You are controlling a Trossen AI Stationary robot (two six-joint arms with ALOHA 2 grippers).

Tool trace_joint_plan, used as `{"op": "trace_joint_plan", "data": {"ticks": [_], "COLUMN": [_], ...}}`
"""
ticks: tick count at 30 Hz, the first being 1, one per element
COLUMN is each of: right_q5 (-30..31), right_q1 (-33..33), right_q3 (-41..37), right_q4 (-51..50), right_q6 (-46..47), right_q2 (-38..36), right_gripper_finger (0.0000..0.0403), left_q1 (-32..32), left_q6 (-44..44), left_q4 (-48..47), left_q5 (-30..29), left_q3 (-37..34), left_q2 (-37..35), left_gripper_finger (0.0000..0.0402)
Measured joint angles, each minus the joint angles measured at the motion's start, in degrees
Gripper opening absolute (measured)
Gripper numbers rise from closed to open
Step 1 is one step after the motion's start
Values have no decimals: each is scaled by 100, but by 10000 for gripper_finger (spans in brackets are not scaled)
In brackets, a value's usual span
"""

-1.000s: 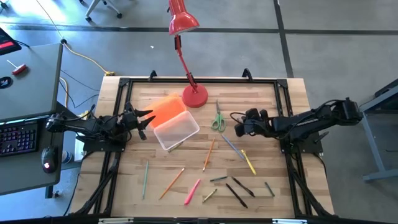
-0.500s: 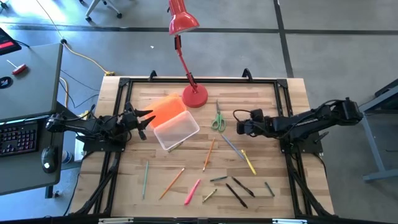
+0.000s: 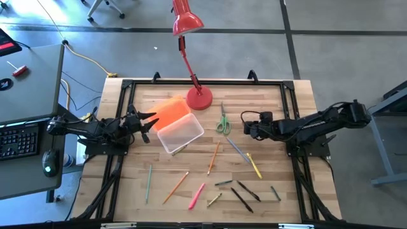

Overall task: Pick & place school supplies into a supply box
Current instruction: Put the top green crayon into the orange supply box

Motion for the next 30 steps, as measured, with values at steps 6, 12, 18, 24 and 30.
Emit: {"op": "trace_joint_plan", "data": {"ticks": [6, 12, 18, 24, 30], "right_q5": [-57, 128, 226, 644, 677], "right_q1": [81, 401, 632, 815, 1052], "right_q3": [0, 0, -1, -2, -2], "right_q4": [46, 293, 387, 459, 1079], "right_q6": [-506, -524, -647, -789, -1221], "right_q2": [0, 2, 1, 7, 249], "right_gripper_finger": [87, 87, 87, 87, 87], "left_q1": [0, 0, 0, 0, 0], "left_q6": [0, 0, 0, 0, 0], "left_q4": [0, 0, 0, 0, 0], "left_q5": [0, 0, 0, 0, 0], "left_q3": [0, 0, 0, 0, 0], "left_q2": [-1, -2, 0, 0, -2], "left_gripper_finger": [163, 163, 163, 163, 163]}}
